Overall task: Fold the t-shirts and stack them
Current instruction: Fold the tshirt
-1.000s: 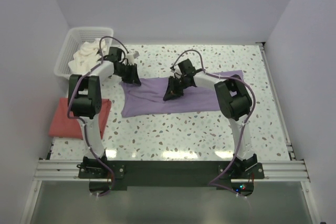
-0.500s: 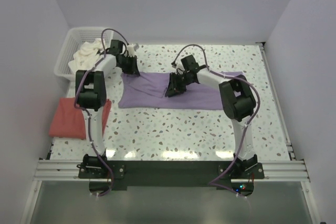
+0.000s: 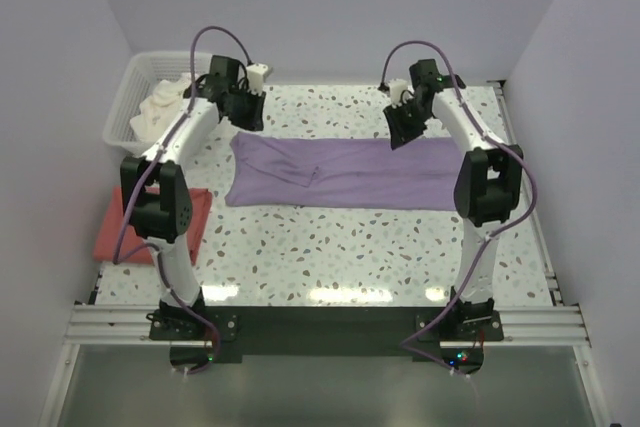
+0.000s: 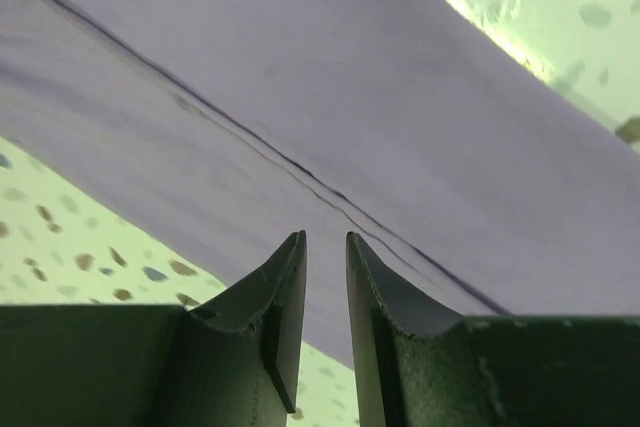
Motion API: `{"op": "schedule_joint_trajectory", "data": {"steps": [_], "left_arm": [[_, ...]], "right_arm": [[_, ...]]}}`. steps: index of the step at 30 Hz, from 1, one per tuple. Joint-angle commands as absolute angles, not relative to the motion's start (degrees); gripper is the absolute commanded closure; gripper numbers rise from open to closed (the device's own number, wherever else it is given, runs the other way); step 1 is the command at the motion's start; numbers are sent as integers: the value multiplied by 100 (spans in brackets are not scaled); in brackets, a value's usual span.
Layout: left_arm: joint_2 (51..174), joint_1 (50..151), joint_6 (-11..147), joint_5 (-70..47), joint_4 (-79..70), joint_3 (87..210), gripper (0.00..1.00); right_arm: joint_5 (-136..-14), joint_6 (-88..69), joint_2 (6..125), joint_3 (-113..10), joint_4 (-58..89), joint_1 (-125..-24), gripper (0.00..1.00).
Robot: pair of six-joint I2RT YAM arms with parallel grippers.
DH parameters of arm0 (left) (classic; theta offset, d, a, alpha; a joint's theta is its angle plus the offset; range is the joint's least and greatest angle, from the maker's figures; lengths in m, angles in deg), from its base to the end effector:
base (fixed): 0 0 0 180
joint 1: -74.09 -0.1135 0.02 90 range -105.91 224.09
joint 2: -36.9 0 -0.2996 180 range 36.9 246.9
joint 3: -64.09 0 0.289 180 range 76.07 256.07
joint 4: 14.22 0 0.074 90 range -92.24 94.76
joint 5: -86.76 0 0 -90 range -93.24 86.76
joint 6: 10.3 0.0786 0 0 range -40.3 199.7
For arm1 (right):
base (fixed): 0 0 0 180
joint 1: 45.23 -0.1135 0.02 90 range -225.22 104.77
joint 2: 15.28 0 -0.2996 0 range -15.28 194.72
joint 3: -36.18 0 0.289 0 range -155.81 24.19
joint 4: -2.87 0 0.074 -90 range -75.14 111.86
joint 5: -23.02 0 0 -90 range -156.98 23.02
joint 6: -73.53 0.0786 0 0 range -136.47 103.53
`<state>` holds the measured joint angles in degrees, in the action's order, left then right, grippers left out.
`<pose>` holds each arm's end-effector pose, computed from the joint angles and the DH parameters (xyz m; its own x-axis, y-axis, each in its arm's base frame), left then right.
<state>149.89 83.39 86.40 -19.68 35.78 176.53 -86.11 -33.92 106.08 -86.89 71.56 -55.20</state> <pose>0.5105 -0.1061 0.2712 -0.7180 0.2310 -0.6566 0.4191 0.8966 -0.1429 0.5104 0.1159 0.2415 -0.7779 -0.4244 -0.4635 -0.5483 0.8187 0.1705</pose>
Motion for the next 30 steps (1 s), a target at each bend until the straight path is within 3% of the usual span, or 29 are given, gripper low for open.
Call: {"op": "schedule_joint_trajectory", "data": {"steps": [1,4,7,15,21,24,27,30], "left_arm": [[14625,8534,8744,-1712,4215,16690,79],[14570,8639,8621,-1554,4152,16081,81],[14745,8675,8542,-1353,4101,15922,90],[15519,8683,8743,-895,3977,16360,92],[16617,8579,9271,-359,3741,17186,95],[17485,8490,9517,-359,3643,18507,95],[17961,8385,9535,-796,3530,19756,93],[17841,8288,9342,-1262,2977,20218,87]], "right_arm": [[-7332,-4441,10548,-8524,7893,-5569,74],[-6770,-4696,10601,-8216,7577,-5498,76],[-6435,-4828,10750,-7996,7234,-5428,78],[-6188,-4934,11242,-7768,6847,-5384,81],[-6179,-5119,11093,-6898,6601,-5428,81],[-6345,-5119,10839,-6389,6636,-5524,82],[-6653,-5014,10216,-5625,6794,-5945,80],[-7416,-4715,9541,-4930,7066,-6805,79]]}}
